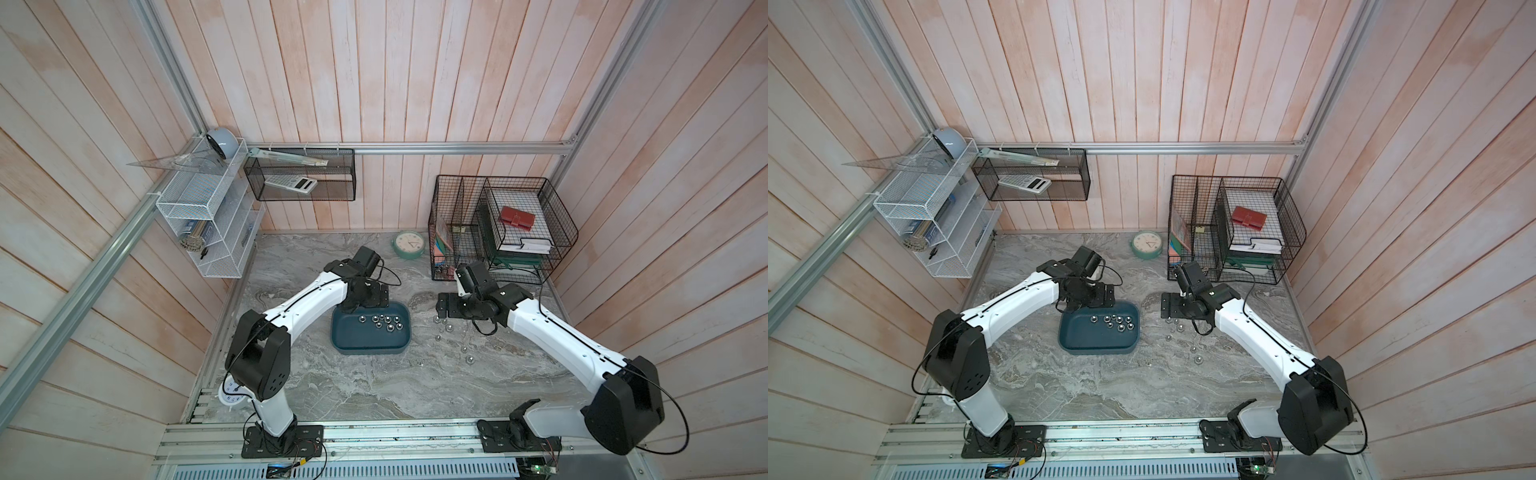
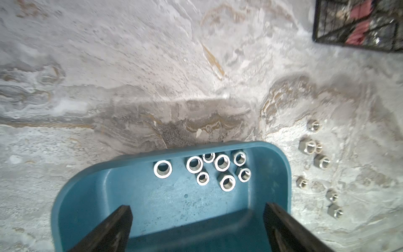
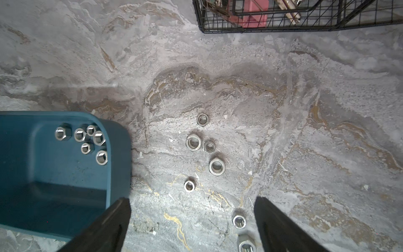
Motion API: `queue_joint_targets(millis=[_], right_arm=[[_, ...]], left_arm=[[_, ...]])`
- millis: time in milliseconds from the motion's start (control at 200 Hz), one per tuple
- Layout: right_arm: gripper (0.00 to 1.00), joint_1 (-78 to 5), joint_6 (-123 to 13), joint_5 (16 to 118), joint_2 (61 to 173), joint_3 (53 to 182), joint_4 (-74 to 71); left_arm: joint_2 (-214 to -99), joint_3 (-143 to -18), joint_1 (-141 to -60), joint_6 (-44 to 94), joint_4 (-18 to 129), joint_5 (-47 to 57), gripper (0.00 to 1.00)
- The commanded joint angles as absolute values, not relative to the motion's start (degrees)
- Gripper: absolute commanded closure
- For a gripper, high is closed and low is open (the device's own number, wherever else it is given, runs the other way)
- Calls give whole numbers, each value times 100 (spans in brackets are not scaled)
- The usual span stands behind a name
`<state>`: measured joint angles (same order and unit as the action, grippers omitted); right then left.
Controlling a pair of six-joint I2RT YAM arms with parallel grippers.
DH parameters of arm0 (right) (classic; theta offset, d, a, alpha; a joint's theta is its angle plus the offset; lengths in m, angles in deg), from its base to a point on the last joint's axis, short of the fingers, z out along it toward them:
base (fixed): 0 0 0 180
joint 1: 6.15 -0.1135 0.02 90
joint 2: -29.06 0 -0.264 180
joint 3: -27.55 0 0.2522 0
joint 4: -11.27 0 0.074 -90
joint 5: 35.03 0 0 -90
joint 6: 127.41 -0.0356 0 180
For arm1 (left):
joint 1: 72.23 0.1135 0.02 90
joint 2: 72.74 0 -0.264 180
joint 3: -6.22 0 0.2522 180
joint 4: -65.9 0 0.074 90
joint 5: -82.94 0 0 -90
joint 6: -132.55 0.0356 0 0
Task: Put the nuts on the desktop into the storage box
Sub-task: Place the nut in the storage box, then pick up the nut from the center of the board.
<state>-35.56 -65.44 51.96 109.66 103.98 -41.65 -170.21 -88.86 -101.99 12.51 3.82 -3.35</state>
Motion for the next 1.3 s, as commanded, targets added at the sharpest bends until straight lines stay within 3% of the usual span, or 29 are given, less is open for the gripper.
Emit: queue_joint_targets(millis=[0,200,415,1075,1295], right_arm=[[16,-3495,-6554,5142,11329,10648,-4479],[40,-3437,-6555,5071,12240,11312,-4932],[52,-3393,-6266,5135,13499,12332,-5784],[53,-3284,-6189,5132,14456,12881,-5498],[58,-3286,-6257,5185,14755,13024,-5438]], left_arm=[[-16665,-8828,-9981,960,632,-286,0],[-15977,-8059,-9587,547,1368,-164,0],[-15489,-7394,-9094,257,1959,706,0],[-15165,-7194,-9090,545,1876,995,0],[-15242,-7311,-9111,689,1741,912,0]])
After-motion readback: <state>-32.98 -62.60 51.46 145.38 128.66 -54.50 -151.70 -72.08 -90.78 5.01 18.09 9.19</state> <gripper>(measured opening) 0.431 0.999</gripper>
